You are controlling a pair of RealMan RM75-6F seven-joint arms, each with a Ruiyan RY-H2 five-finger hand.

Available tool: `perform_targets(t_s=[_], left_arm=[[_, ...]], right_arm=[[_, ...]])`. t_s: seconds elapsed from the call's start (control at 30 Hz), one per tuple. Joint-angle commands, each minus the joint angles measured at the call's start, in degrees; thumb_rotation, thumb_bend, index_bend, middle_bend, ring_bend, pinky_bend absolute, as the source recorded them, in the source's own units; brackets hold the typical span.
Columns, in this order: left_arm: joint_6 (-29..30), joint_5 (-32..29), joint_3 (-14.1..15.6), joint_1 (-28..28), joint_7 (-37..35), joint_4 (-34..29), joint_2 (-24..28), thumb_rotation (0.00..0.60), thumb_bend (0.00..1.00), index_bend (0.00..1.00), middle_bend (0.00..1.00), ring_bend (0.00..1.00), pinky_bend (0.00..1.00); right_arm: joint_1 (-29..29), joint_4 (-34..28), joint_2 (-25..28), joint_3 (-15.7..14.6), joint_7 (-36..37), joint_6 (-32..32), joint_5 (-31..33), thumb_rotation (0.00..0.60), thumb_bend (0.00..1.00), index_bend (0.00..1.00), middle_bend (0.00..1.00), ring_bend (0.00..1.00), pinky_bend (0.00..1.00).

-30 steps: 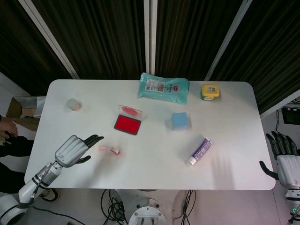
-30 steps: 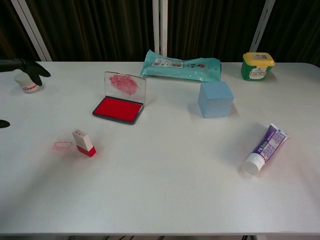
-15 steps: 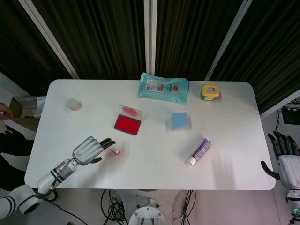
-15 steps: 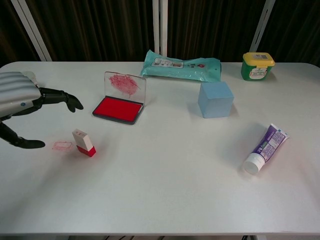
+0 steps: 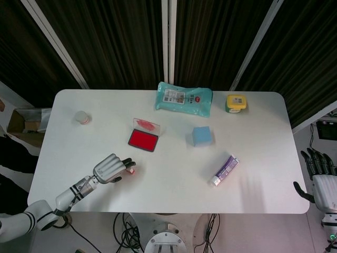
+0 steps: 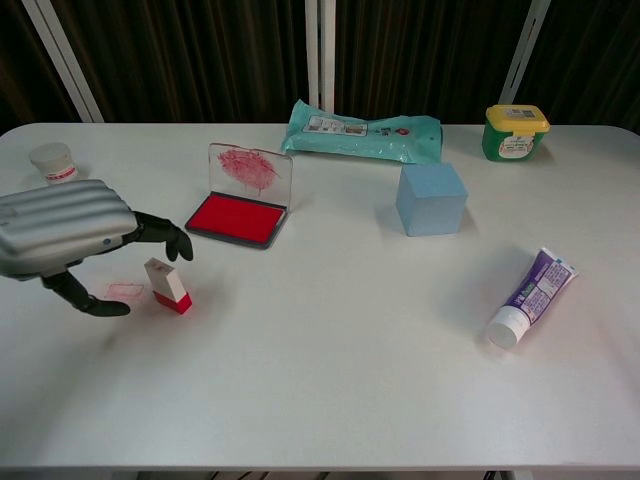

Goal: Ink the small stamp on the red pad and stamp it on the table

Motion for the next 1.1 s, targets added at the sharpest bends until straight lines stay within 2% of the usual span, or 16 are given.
perform_targets(t_s=[0.03,0.33,1.1], left_arm=[[-0.7,-0.7,0.3,-0.7,-0.7,1.6,-1.2,0.6,0.2,0.32,0.39,0.92,1.0],[0.6,-1.2,1.2,-1.6,-2.4,5.2,-3.7,0.6,0.23,0.41,0.43,0.93,1.0],[2.1,-2.8,2.7,-2.8,-4.3,9.0,-6.2,0.6,0.32,0.51,0.53,0.95,1.0]], right_arm=[[0.0,-0.2,0.1,0.0,-0.1,0.0,0.0,0.6,0.2,0.0,0.0,0.0,0.0],[0.0,0.1,0.0,0.1,0.0,-0.3,0.4,0.6,0.2,0.0,0.0,0.0,0.0],[0.0,0.5,-0.1,0.2,0.2,-1.0,0.9,0.6,0.2,0.0,0.0,0.0,0.0]])
